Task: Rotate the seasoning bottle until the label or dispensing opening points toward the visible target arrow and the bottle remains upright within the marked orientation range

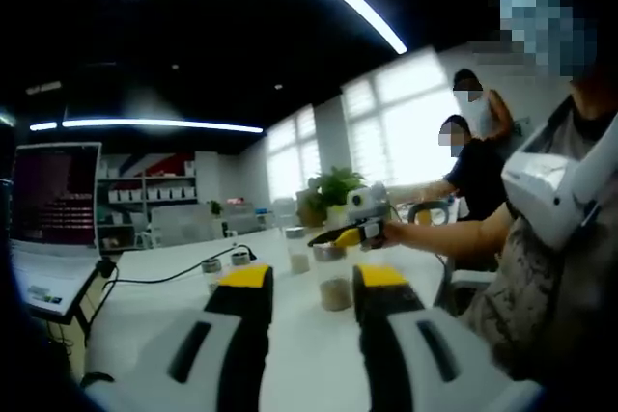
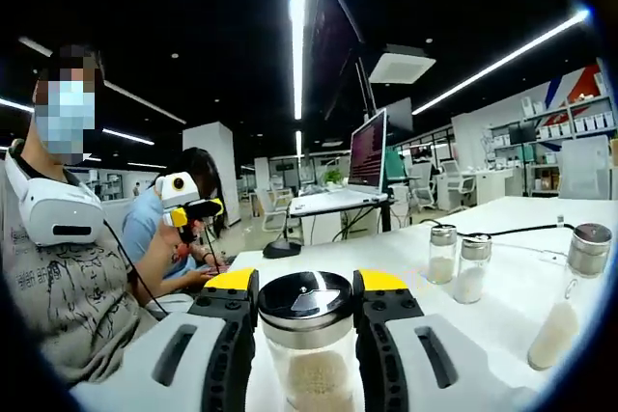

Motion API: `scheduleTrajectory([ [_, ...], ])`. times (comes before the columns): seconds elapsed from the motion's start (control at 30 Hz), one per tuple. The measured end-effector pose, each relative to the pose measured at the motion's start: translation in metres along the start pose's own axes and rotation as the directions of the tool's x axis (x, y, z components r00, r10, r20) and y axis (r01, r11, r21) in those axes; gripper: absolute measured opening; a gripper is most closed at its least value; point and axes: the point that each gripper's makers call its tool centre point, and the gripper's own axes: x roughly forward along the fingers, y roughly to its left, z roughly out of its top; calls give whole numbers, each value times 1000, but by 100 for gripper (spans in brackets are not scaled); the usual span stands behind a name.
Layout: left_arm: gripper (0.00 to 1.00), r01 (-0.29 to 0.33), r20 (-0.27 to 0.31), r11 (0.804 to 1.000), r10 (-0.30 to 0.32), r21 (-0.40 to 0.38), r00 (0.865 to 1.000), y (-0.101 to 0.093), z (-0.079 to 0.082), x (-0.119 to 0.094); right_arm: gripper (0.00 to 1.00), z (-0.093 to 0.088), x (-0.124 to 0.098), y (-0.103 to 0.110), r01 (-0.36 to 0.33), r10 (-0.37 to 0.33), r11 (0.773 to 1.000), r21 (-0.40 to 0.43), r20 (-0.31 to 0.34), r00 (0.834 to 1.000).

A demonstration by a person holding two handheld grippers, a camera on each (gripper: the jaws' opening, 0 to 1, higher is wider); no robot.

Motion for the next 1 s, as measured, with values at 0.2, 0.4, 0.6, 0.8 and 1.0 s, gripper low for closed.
scheduleTrajectory([
  [0.2,35,7,3,1000,-7,-7,1000,0,-1,1,39,-1,0,4,-38,38,999,6,19,999],
  [0.4,35,4,-6,1000,-4,-6,1000,2,-2,0,85,40,-22,-15,66,-125,979,192,311,942],
  [0.6,35,7,-2,1000,-7,-10,1000,3,-2,0,71,32,-40,-29,226,-301,939,261,298,906],
  [0.8,35,-1,-20,1000,1,-12,1000,4,-7,1,62,9,-25,-23,379,-389,921,92,165,906],
  [1.0,35,3,-18,1000,-4,-9,1000,1,-6,3,63,10,-18,-24,426,-427,904,42,147,892],
])
